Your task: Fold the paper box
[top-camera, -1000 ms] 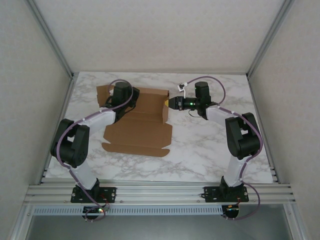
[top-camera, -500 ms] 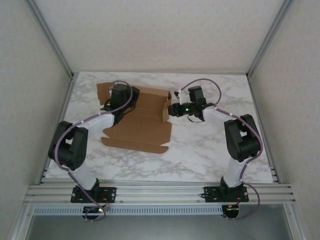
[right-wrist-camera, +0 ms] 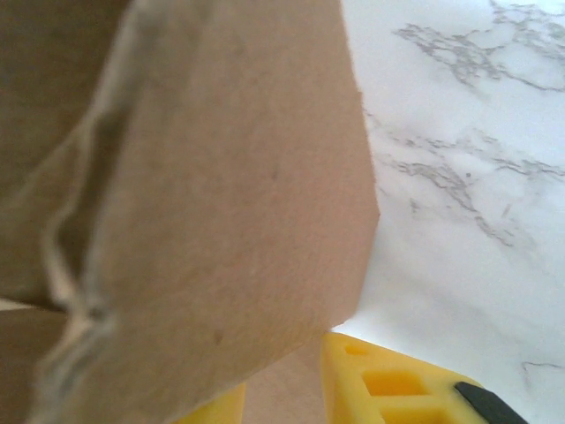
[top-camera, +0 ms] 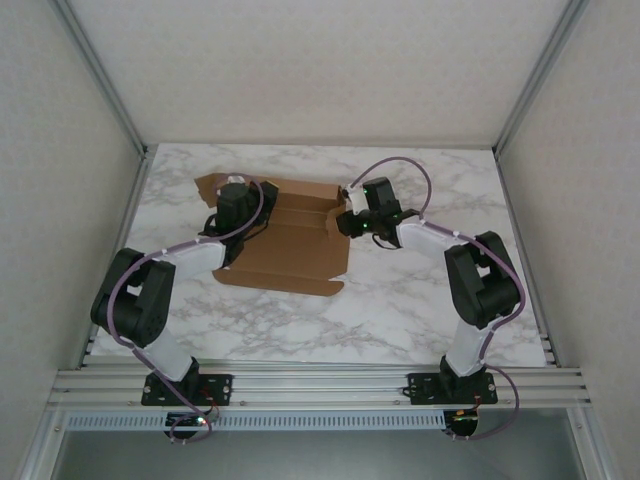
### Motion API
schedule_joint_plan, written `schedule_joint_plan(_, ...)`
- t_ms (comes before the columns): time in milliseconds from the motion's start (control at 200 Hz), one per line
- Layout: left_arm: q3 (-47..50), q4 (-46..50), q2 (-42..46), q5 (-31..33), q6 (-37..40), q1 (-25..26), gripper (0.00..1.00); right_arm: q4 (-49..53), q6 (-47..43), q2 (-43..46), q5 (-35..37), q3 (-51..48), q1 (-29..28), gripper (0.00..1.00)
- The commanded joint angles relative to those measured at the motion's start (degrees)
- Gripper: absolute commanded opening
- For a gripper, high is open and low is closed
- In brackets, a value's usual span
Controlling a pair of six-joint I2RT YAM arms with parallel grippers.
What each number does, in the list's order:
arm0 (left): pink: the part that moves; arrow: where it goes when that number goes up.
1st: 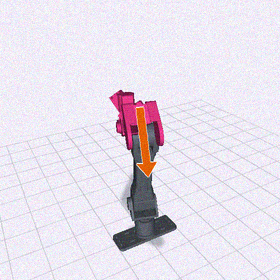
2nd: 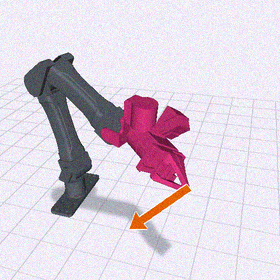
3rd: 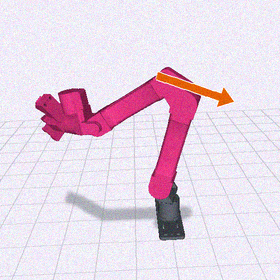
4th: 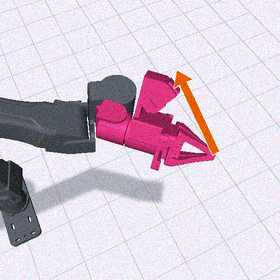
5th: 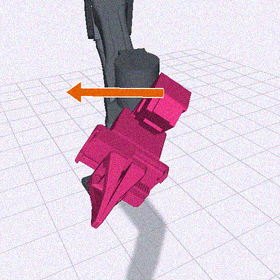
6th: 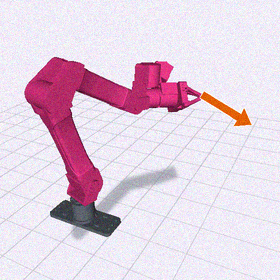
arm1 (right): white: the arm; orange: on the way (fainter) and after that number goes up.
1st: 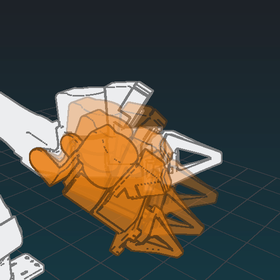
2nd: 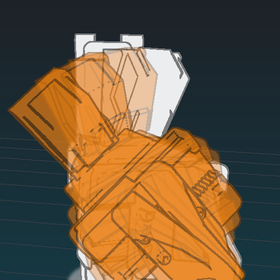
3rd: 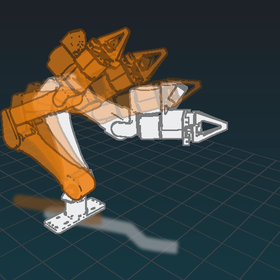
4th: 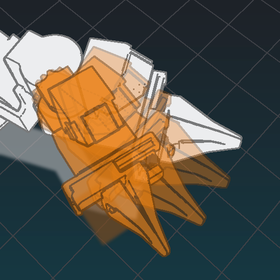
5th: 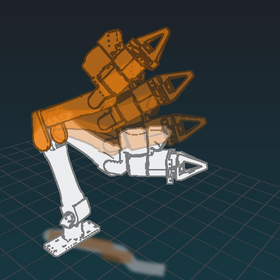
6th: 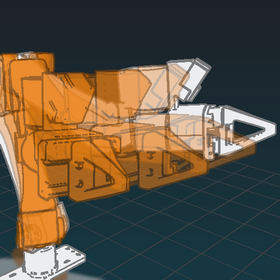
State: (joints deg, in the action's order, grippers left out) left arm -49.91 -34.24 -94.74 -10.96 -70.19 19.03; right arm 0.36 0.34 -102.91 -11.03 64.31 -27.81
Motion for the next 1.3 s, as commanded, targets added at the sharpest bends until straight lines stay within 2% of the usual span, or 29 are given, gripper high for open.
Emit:
schedule_joint_plan(0,-1.5,3.8,1.1,-1.1,2.4,0.4,0.0,-3.4,-2.0,2.9,6.4,-1.9,-0.3,0.31)
schedule_joint_plan(310,-7.1,9.3,-1.4,0.0,3.0,0.4,0.0,-3.5,-6.9,2.4,6.9,-0.9,-0.4,0.51)
schedule_joint_plan(526,-8.0,10.1,-2.4,-0.3,2.4,0.6,0.0,-3.0,-9.3,-0.7,5.6,3.2,-1.0,0.57)
schedule_joint_plan(746,-7.5,10.2,-2.9,-0.6,1.6,1.1,0.0,-1.7,-8.1,-5.1,9.3,8.6,-1.7,0.56)
schedule_joint_plan(1036,-7.1,10.8,-3.4,-1.0,0.8,1.1,0.0,-4.1,-5.2,-7.7,14.9,10.7,-2.0,0.59)
schedule_joint_plan(1242,-10.0,16.2,-4.2,-1.2,-1.5,1.1,0.0,-8.0,-4.3,-7.6,15.2,10.3,-2.1,0.43)
schedule_joint_plan(1297,-11.5,17.8,-4.7,-1.5,-2.1,1.0,0.0,-8.8,-4.5,-7.5,13.9,10.2,-2.1,0.43)
